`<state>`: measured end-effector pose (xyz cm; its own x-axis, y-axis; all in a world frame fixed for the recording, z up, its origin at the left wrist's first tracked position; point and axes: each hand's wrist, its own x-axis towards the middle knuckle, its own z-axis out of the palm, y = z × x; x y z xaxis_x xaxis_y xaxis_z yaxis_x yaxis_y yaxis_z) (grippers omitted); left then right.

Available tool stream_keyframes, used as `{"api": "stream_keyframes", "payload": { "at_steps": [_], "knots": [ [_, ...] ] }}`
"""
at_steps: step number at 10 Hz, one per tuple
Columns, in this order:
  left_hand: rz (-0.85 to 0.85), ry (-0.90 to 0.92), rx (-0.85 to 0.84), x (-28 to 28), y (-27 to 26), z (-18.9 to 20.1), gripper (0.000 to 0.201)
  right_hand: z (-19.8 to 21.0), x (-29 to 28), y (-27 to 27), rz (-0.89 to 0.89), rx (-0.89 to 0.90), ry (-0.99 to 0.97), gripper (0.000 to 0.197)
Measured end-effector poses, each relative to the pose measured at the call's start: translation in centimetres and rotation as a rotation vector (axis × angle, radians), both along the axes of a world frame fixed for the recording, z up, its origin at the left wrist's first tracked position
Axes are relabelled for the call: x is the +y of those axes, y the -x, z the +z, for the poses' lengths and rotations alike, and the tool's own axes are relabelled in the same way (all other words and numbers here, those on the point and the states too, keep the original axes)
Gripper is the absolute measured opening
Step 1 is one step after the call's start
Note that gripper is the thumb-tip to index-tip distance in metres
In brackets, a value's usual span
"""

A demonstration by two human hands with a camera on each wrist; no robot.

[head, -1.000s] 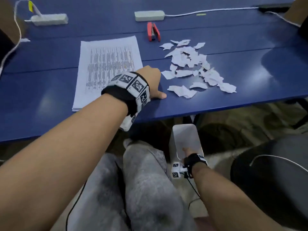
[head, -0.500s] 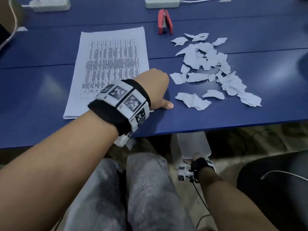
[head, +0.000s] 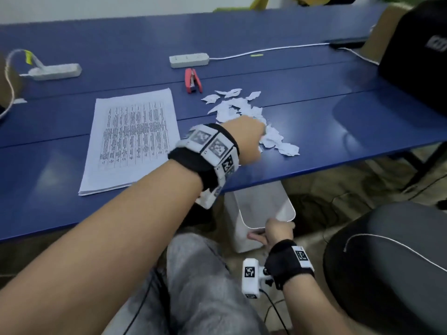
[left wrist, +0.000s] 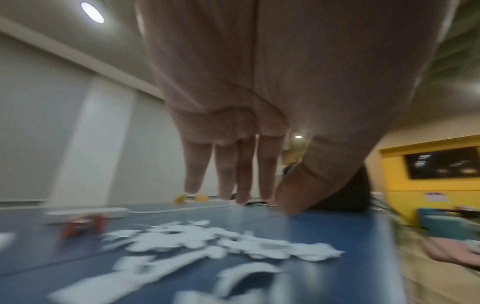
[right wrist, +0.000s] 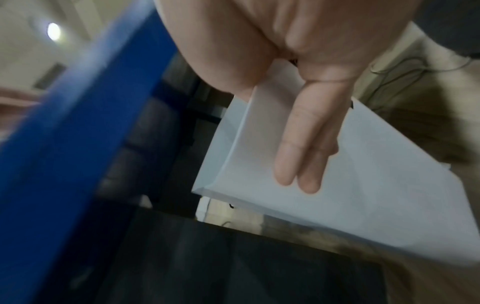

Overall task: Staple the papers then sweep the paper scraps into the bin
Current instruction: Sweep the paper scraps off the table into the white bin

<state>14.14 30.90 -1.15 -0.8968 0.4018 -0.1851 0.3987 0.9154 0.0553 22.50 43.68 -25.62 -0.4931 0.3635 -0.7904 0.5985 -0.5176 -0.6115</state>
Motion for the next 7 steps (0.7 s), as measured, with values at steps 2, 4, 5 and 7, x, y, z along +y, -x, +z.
{"api": "stream_keyframes", "payload": {
  "at_steps": [2,4,5,7],
  "knots": [
    [-0.12,-0.035,-0.066,6.6,1.3,-2.9,0.033,1.2,2.4,-3.1,0.018,0.08,-0.052,0.069],
    [-0.181,0.007,-0.039,7.1,1.5,-5.7,0.039,3.7,3.1,-6.0,0.056,0.154,-0.048,0.059],
    [-0.199,0.016,-0.031,6.8,1.2,-6.1,0.039,4.7,2.4,-5.7,0.087,0.164,-0.048,0.062],
    [-0.176,-0.032,-0.057,5.9,-0.4,-5.9,0.038,5.4,1.7,-5.4,0.081,0.177,-0.004,0.051]
  ]
}}
